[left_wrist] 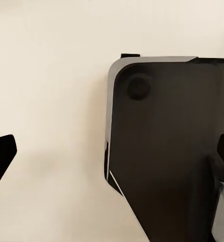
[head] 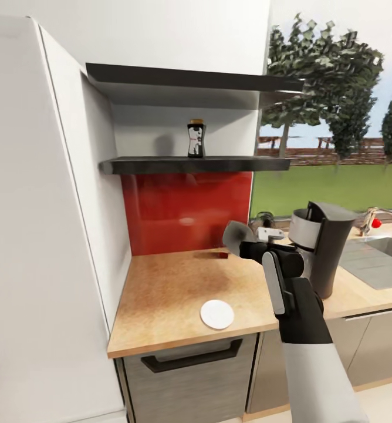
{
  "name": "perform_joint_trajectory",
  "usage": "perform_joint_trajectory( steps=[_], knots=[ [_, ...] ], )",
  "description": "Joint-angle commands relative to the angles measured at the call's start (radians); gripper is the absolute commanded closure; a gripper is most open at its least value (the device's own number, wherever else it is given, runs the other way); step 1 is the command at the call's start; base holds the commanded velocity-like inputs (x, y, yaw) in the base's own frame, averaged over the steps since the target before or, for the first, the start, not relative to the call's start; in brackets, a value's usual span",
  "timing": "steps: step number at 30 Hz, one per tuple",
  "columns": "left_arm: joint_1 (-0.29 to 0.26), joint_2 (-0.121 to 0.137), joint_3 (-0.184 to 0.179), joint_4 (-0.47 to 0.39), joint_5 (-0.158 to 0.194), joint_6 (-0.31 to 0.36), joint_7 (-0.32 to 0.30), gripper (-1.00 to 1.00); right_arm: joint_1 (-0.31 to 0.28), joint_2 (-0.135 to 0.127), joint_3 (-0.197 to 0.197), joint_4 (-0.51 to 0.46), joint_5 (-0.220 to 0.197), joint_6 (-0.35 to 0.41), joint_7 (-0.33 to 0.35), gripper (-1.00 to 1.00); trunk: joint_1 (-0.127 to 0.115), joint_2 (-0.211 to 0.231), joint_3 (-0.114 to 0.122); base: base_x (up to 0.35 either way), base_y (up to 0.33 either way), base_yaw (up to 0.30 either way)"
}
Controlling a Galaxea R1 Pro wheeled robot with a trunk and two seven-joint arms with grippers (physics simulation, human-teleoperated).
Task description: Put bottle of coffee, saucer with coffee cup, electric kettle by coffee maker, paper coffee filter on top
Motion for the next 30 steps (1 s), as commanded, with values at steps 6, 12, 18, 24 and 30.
perform_joint_trajectory(
  steps=[6,12,18,24,30],
  knots=[
    [0.000,0.000,0.003,0.000,0.001,-0.003,0.001,-1.00,0.000,0.000,-0.001,-0.001,-0.008,0.003,-0.007,1.00,0.001,0.000,0.000,0.126,-0.272,0.000],
    [0.000,0.000,0.003,0.000,0.001,-0.003,0.001,-1.00,0.000,0.000,-0.001,-0.001,-0.008,0.003,-0.007,1.00,0.001,0.000,0.000,0.126,-0.272,0.000],
    [0.000,0.000,0.003,0.000,0.001,-0.003,0.001,-1.00,0.000,0.000,0.000,-0.001,-0.009,0.003,-0.007,1.00,0.001,0.000,0.000,0.071,-0.272,0.000],
    [0.000,0.001,0.003,0.000,0.001,-0.003,0.001,-1.00,0.000,0.000,0.001,0.001,-0.009,0.003,-0.007,1.00,0.001,0.000,0.000,0.007,-0.272,0.000],
    [0.000,0.000,0.003,-0.001,0.001,-0.003,0.002,-1.00,0.000,0.000,0.001,0.004,-0.009,0.002,-0.006,1.00,0.001,0.000,0.000,0.000,-0.272,0.000]
  ],
)
